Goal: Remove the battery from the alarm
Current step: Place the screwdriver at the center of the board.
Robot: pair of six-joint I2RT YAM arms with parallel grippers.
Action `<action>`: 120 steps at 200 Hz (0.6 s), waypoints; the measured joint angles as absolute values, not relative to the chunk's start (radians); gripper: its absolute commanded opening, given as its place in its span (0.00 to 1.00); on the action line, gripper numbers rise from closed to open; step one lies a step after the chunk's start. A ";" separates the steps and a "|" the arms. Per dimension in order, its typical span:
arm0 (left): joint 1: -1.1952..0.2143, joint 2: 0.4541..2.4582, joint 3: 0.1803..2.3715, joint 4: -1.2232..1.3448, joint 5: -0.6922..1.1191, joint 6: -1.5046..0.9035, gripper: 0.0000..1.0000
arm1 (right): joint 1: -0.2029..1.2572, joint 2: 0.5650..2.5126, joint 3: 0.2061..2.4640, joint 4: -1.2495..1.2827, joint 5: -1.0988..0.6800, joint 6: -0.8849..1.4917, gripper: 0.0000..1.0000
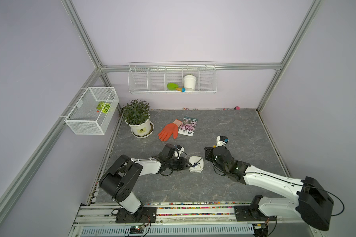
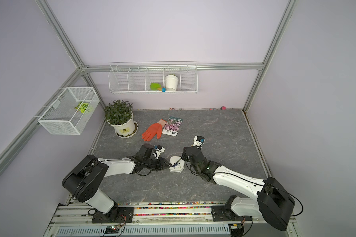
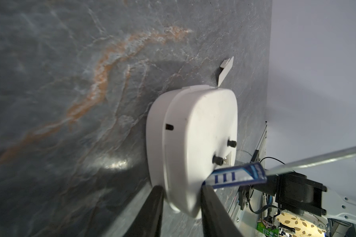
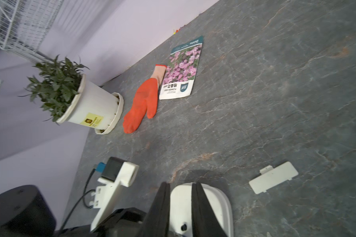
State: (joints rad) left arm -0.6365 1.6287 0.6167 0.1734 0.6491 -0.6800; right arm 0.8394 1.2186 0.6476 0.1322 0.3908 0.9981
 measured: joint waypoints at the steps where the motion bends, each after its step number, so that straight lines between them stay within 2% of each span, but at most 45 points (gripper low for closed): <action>1: -0.637 1.629 0.617 0.173 0.649 -0.680 0.37 | 0.838 1.215 0.646 0.132 0.391 0.999 0.00; 23: -0.644 1.629 0.617 0.158 0.641 -0.677 0.41 | 0.823 1.172 0.628 0.114 0.402 0.992 0.00; 72: -0.648 1.629 0.640 0.105 0.617 -0.664 0.41 | 0.741 1.072 0.632 -0.054 0.449 0.863 0.00; 120: -0.651 1.617 0.644 0.085 0.598 -0.657 0.41 | 0.537 1.251 0.874 -0.432 0.339 0.619 0.00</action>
